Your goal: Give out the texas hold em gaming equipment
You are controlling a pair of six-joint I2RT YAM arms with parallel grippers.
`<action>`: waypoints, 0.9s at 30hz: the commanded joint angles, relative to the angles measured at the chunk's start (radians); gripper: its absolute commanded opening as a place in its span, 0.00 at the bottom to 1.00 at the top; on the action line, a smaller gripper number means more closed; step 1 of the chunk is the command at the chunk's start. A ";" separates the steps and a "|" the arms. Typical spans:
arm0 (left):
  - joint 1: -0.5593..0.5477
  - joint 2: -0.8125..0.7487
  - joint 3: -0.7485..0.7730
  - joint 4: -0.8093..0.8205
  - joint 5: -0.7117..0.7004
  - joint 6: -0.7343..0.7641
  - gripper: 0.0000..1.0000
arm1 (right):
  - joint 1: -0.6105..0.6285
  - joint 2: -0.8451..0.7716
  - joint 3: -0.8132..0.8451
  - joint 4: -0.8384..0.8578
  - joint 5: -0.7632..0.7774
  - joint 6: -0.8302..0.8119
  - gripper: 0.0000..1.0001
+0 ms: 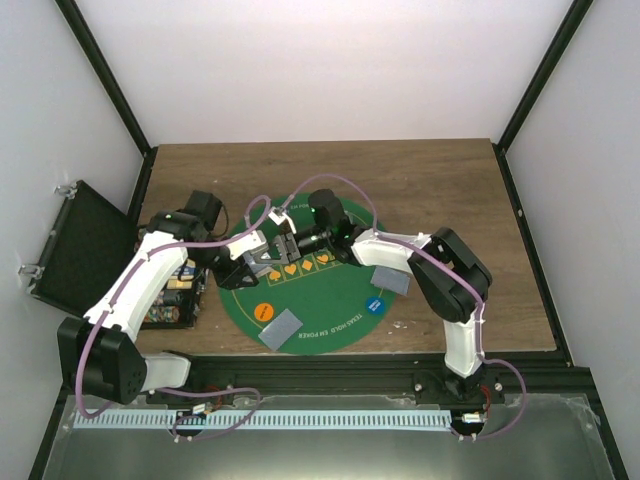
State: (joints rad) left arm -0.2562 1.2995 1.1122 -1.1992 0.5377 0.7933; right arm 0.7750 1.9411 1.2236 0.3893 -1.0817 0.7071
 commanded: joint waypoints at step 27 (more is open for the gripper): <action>-0.018 0.016 -0.034 0.239 -0.099 0.045 0.70 | 0.013 -0.031 0.018 0.026 -0.053 0.070 0.01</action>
State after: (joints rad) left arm -0.2821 1.3083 1.0950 -1.0645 0.4355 0.8143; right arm 0.7643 1.9499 1.2289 0.3878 -1.0317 0.7540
